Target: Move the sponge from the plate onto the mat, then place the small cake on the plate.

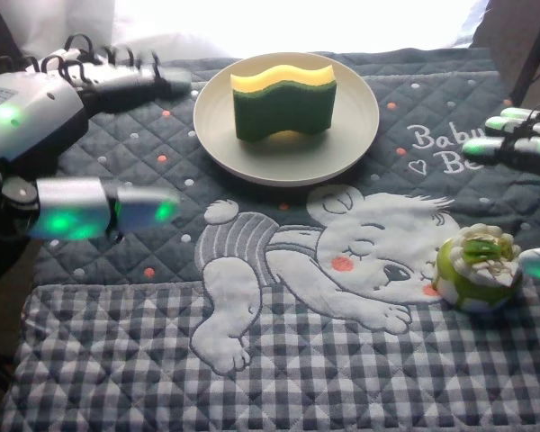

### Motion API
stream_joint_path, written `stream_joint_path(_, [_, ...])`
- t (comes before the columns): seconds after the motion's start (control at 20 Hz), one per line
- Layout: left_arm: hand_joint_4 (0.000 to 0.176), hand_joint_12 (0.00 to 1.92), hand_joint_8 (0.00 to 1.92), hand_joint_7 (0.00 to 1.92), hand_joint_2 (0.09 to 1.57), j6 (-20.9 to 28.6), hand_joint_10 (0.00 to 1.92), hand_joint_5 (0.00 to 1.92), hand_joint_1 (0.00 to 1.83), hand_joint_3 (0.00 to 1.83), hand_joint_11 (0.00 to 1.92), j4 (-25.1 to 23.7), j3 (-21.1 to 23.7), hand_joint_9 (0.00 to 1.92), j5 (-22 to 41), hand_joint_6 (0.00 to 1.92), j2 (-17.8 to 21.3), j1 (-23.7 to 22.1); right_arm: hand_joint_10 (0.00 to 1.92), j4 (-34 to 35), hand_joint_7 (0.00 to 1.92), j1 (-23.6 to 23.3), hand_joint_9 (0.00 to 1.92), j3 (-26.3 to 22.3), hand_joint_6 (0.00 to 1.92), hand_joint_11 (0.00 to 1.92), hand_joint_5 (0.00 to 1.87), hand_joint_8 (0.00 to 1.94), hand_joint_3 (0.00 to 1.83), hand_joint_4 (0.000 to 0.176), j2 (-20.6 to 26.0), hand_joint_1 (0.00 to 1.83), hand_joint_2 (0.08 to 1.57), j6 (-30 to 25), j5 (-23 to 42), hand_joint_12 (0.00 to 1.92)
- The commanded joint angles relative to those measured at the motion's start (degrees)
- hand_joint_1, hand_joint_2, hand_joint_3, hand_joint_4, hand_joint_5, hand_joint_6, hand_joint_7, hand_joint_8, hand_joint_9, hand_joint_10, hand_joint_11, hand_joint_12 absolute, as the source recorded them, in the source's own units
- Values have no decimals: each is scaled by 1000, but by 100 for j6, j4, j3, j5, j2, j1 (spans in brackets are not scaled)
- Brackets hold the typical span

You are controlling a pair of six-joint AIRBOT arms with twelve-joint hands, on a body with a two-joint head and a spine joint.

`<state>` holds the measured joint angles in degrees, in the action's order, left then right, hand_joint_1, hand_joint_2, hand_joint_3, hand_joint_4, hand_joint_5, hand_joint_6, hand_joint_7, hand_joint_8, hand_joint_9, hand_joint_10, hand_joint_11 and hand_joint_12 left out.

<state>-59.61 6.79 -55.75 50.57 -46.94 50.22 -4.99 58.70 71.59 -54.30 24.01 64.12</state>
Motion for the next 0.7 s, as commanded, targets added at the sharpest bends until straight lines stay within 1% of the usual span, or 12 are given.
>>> stream_joint_path(0.0, [133, 805, 0, 372, 986, 14, 16, 419, 572, 0, 0, -1, -16, 332, 698, 0, -11, -75, 4, 175, 41, -85, 2, 27, 4, 0, 230, 2, 3, 176, 4, 450, 1048, -28, 604, 280])
stream_joint_path(0.05, [136, 804, 0, 363, 970, 1, 10, 408, 575, 0, 0, -1, -29, 329, 695, 0, -22, -95, 0, 171, 7, -88, 0, 30, 4, 0, 198, 0, 1, 176, 3, 455, 1038, -28, 593, 370])
stream_joint_path(0.1, [89, 674, 3, 318, 963, -64, 7, 383, 568, 0, 0, 15, -48, 270, 687, 3, -54, -135, 0, 171, 1, -91, 0, 30, 0, 0, 157, 0, 0, 176, 1, 430, 1008, -28, 592, 73])
stream_joint_path(0.2, [65, 469, 1, 284, 918, -314, 4, 317, 544, 0, 0, 56, -166, 220, 565, 2, -227, -424, 0, 169, 0, -142, 0, 28, 0, 0, 97, 0, 0, 176, 0, 378, 961, -28, 596, 2])
stream_joint_path(0.25, [31, 504, 4, 300, 915, -394, 3, 346, 659, 0, 0, 58, -264, 219, 455, 6, -336, -586, 0, 152, 0, -161, 0, 24, 0, 0, 78, 0, 0, 176, 0, 363, 934, -28, 614, 0])
stream_joint_path(0.35, [57, 808, 0, 334, 902, -451, 4, 354, 641, 1, 36, 9, -581, 301, 143, 0, -684, -1032, 0, 64, 0, -223, 0, -12, 0, 0, 54, 0, 0, 176, 1, 242, 928, -29, 728, 0])
stream_joint_path(0.4, [53, 885, 0, 360, 895, -461, 2, 378, 665, 0, 15, 3, -715, 323, -13, 0, -818, -1187, 0, 23, 0, -247, 0, -25, 3, 0, 62, 0, 0, 176, 1, 172, 939, -29, 792, 0])
stream_joint_path(0.45, [79, 813, 1, 370, 892, -467, 0, 373, 616, 0, 2, 3, -926, 261, -231, 1, -1021, -1430, 0, -40, 0, -283, 0, -37, 13, 0, 94, 0, 3, 176, 0, 84, 958, -29, 831, 0])
stream_joint_path(0.5, [81, 1064, 8, 429, 894, -467, 24, 384, 611, 0, 0, 7, -1343, 363, -696, 4, -1427, -1833, 0, -148, 0, -323, 0, -49, 8, 0, 136, 0, 8, 176, -3, 58, 1025, -31, 889, 0])
stream_joint_path(0.55, [79, 1074, 6, 432, 882, -468, 21, 389, 584, 0, 0, 12, -1448, 367, -805, 5, -1522, -1914, 0, -170, 0, -332, 0, -49, 10, 38, 154, 0, 10, 176, -10, 64, 1043, -31, 906, 17])
stream_joint_path(0.6, [103, 964, 3, 413, 874, -470, 9, 385, 609, 0, 11, 23, -1569, 354, -934, 2, -1628, -2007, 0, -191, 0, -345, 0, -45, 15, 89, 178, 0, 13, 170, -21, 63, 1061, -31, 913, 42])
stream_joint_path(0.65, [88, 919, 1, 435, 868, -471, 7, 404, 652, 0, 20, 27, -1767, 380, -1140, 1, -1796, -2156, 0, -223, 0, -366, 0, -41, 14, 114, 191, 0, 15, 168, -41, 40, 1076, -31, 921, 58])
